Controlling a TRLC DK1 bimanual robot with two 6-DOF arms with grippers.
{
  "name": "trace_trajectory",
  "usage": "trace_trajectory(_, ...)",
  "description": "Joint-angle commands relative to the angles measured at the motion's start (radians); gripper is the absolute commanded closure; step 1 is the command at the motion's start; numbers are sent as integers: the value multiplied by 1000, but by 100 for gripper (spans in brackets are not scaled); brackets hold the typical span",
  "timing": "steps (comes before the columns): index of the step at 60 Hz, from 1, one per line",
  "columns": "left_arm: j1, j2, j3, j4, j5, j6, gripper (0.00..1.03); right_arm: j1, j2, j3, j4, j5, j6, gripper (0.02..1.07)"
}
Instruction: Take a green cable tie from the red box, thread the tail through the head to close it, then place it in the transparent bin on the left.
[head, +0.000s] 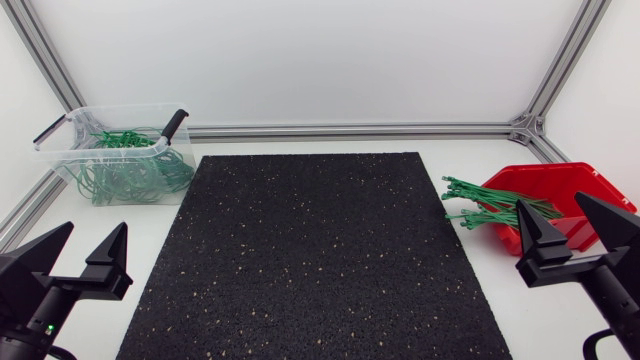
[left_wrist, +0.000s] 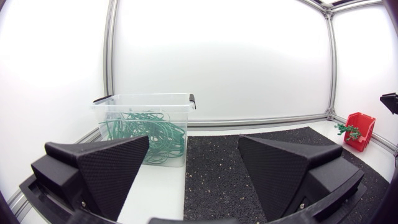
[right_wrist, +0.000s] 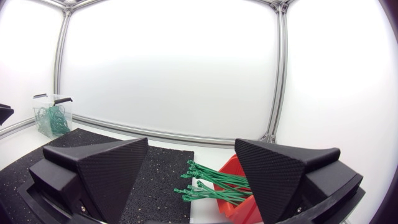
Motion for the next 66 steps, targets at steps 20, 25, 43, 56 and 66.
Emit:
trace_trajectory(20,1,-5,-39,-20,-4,-22,3,-56,367,338,-167,-15,-82,5)
trace_trajectory(25,2,-5,-39,-20,-4,-22,3,-86,470,421,-228,-24,-184,5)
trace_trajectory(43,-4,-5,-39,-20,-4,-22,3,-118,788,603,-393,-54,-490,7)
trace_trajectory(56,-10,-5,-39,-20,-4,-22,3,-199,1024,752,-560,-171,-650,14)
trace_trajectory(66,-14,-5,-39,-20,-4,-22,3,-245,1134,816,-650,-217,-839,8)
